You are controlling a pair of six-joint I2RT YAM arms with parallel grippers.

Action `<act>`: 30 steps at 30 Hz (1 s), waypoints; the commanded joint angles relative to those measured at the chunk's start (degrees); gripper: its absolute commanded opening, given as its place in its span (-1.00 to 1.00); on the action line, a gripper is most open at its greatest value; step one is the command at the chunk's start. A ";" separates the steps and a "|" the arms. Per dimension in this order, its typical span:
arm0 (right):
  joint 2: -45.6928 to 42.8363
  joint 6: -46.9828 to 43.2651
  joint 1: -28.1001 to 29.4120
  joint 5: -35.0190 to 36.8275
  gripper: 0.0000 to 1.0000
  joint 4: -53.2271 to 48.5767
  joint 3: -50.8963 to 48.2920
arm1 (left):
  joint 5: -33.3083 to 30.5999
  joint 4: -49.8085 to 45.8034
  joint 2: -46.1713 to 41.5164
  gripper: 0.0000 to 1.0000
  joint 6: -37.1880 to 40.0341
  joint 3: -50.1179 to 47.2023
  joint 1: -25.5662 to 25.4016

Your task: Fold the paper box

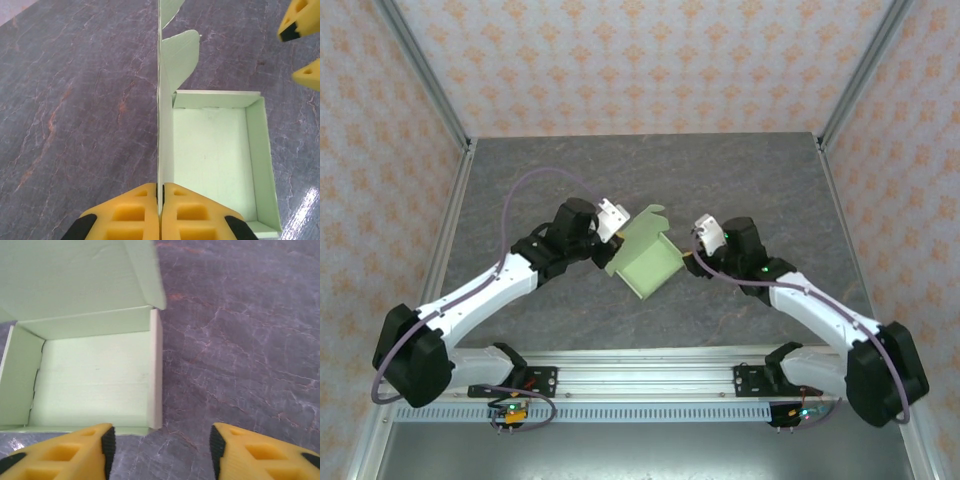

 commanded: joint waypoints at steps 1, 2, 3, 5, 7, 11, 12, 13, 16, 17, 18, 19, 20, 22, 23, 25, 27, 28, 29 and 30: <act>5.01 -7.48 1.55 2.58 -0.02 -6.04 6.24 | 2.28 -2.87 1.38 -1.00 0.45 1.80 -0.37; 6.47 -7.28 1.77 3.31 -0.03 -7.03 7.25 | 2.37 -3.09 2.00 -1.00 -0.41 2.19 -0.32; 7.75 -7.08 2.08 4.60 -0.05 -7.87 8.13 | 1.97 -3.64 2.89 -1.00 -1.55 2.75 -0.38; 9.95 -7.41 2.66 6.59 -0.08 -8.64 9.28 | 2.19 -6.26 5.45 -1.00 -3.15 5.22 -0.38; 12.00 -8.81 2.94 6.64 -0.09 -8.95 10.08 | 3.98 -10.17 8.76 -1.00 -3.78 8.34 -0.38; 16.06 -9.12 3.30 8.66 -0.12 -7.83 11.29 | 4.42 -15.81 14.50 -1.00 -6.23 12.79 -0.34; 16.60 -8.15 3.29 9.35 -0.15 -6.86 11.35 | 4.92 -15.65 14.99 -1.00 -6.70 12.83 -0.35; 16.98 -7.80 3.29 9.62 -0.16 -6.57 11.41 | 5.48 -15.13 15.14 -1.00 -7.01 12.60 -0.34; 18.64 -7.06 3.35 9.89 -0.22 -8.67 13.76 | 6.88 -13.59 14.47 -1.00 -8.24 11.78 -0.34; 19.47 -7.06 3.28 10.34 -0.25 -10.41 14.91 | 7.05 -13.42 14.21 -1.00 -8.58 11.77 -0.33; 20.45 -7.08 3.31 10.81 -0.26 -12.43 16.33 | 7.06 -13.55 13.96 -1.00 -8.85 11.87 -0.38; 21.29 -7.16 3.32 10.82 -0.26 -14.32 17.42 | 7.06 -13.81 13.76 -1.00 -9.06 12.08 -0.34; 22.13 -7.18 3.28 10.45 -0.26 -16.12 18.60 | 7.14 -14.19 13.58 -1.00 -9.12 12.31 -0.36; 23.45 -7.01 3.28 9.64 -0.25 -18.16 20.23 | 7.37 -14.39 13.23 -1.00 -9.31 12.55 -0.33; 24.23 -6.73 3.28 9.46 -0.25 -18.95 21.03 | 7.51 -14.43 13.07 -1.00 -9.49 12.63 -0.38; 25.64 -6.50 3.29 8.46 -0.22 -20.93 22.87 | 7.86 -14.39 12.95 -1.00 -9.81 12.85 -0.35; 26.51 -6.21 3.00 4.90 -0.14 -23.25 24.50 | 7.89 -14.29 12.77 -1.00 -9.93 12.98 -0.32; 26.54 -6.18 2.77 2.43 -0.10 -24.48 25.01 | 7.62 -14.34 12.62 -1.00 -10.00 13.07 -0.39; 26.22 -5.80 2.52 0.78 -0.07 -24.84 25.16 | 7.16 -14.37 12.51 -1.00 -10.21 13.16 -0.38; 25.86 -4.82 2.34 0.21 -0.06 -24.42 24.90 | 6.71 -14.41 12.34 -1.00 -10.37 13.25 -0.33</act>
